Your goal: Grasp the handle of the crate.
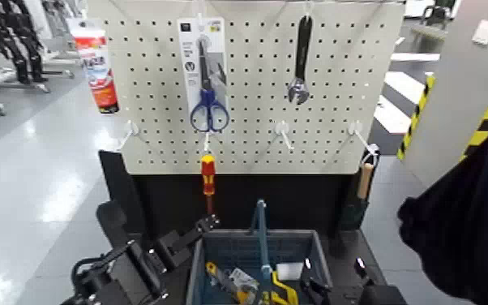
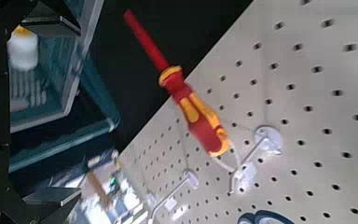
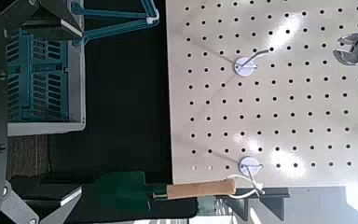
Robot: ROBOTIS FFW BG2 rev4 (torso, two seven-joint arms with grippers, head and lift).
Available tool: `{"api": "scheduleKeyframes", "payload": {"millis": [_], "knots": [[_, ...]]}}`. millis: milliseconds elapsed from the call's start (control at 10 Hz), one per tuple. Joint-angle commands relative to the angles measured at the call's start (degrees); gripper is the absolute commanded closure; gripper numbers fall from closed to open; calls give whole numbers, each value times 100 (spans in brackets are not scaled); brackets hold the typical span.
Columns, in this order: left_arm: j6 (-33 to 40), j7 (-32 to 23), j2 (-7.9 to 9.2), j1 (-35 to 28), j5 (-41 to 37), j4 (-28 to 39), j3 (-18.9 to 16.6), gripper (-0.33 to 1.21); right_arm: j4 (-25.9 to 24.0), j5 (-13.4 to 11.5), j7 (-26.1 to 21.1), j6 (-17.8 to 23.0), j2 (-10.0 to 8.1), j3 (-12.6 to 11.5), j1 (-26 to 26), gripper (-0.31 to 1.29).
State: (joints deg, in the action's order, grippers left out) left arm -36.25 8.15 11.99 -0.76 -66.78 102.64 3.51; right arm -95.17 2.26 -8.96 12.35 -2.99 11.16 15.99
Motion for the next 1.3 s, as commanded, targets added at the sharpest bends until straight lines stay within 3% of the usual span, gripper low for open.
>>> {"api": "scheduleKeyframes", "payload": {"millis": [100,600,900,1300], "knots": [[-735,187,102,463,-1109,-684,98,11,7,20,0,13,0,0,0,14],[-1113,811,190,1368,-1680,-2055,634,12,25,46,0,49,9,26,-9,14],[-1051,1030,93,1816,-1909,-2688,1099,12,51,81,0,93,9,26,-26,14],[-972,1048,58,2018,-2137,-3013,1469,19,86,125,0,154,0,44,-61,14]]}}
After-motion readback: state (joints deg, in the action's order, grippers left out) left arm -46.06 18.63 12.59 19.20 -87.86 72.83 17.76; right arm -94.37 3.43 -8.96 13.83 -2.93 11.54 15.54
